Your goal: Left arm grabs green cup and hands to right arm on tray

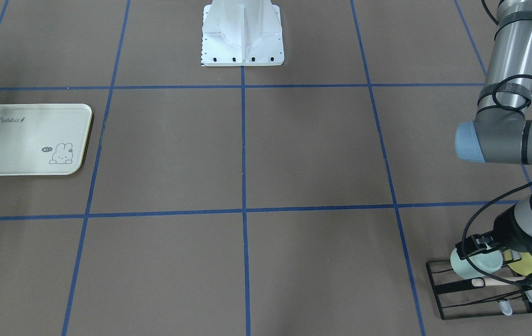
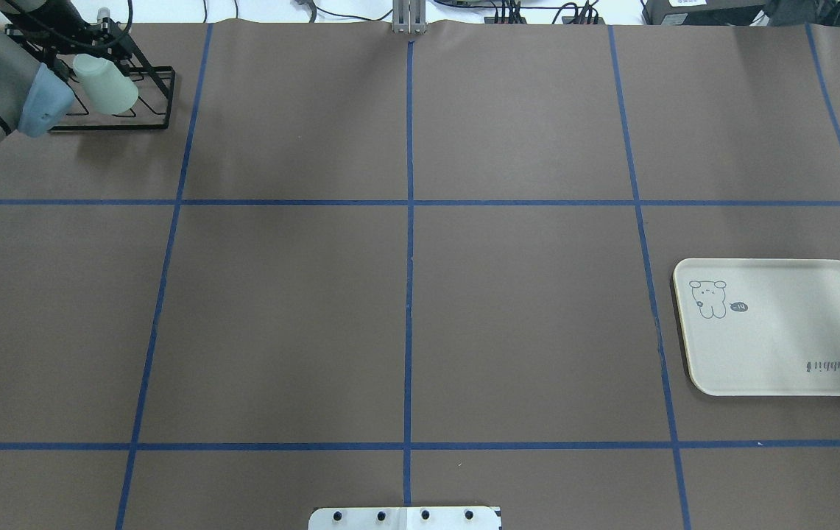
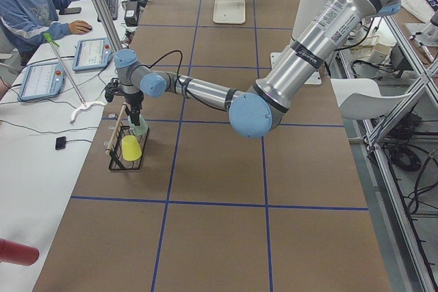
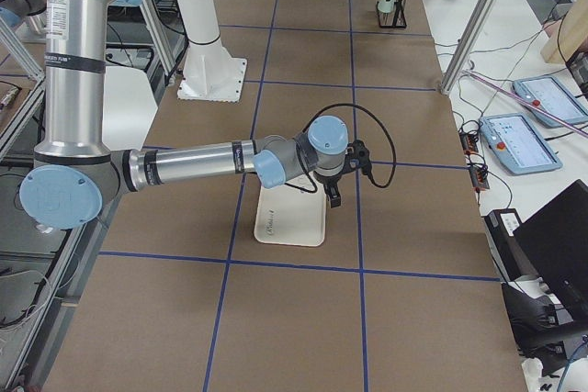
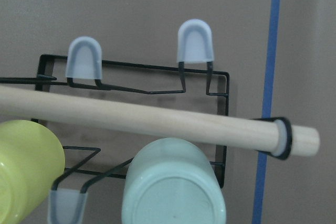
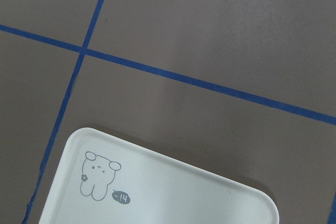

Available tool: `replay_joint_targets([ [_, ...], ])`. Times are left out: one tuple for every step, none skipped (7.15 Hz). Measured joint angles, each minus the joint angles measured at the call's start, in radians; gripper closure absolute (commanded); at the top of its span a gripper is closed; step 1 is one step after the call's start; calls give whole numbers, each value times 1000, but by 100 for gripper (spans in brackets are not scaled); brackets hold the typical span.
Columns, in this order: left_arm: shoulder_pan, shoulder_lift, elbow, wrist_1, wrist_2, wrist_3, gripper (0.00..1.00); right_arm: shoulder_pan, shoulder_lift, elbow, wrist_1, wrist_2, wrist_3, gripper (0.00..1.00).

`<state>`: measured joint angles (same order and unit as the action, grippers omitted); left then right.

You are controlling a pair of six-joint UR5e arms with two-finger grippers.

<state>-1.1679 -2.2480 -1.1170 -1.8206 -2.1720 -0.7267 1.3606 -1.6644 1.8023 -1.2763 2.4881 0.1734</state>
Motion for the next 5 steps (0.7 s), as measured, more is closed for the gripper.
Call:
replay_joint_targets([
  [-1,-2,7,-1,1,1,1,0,0,1,0,0,0,1],
  [-1,-5,14,-2,2,1,1,0,0,2,0,0,0,1],
  [-1,-9,20,-2,2,1,1,0,0,2,0,0,0,1],
  [-1,-13,26,-2,3,1,2,0,0,4,0,0,0,1],
  [-1,-19,33,-2,3,1,2,0,0,5,0,0,0,1],
])
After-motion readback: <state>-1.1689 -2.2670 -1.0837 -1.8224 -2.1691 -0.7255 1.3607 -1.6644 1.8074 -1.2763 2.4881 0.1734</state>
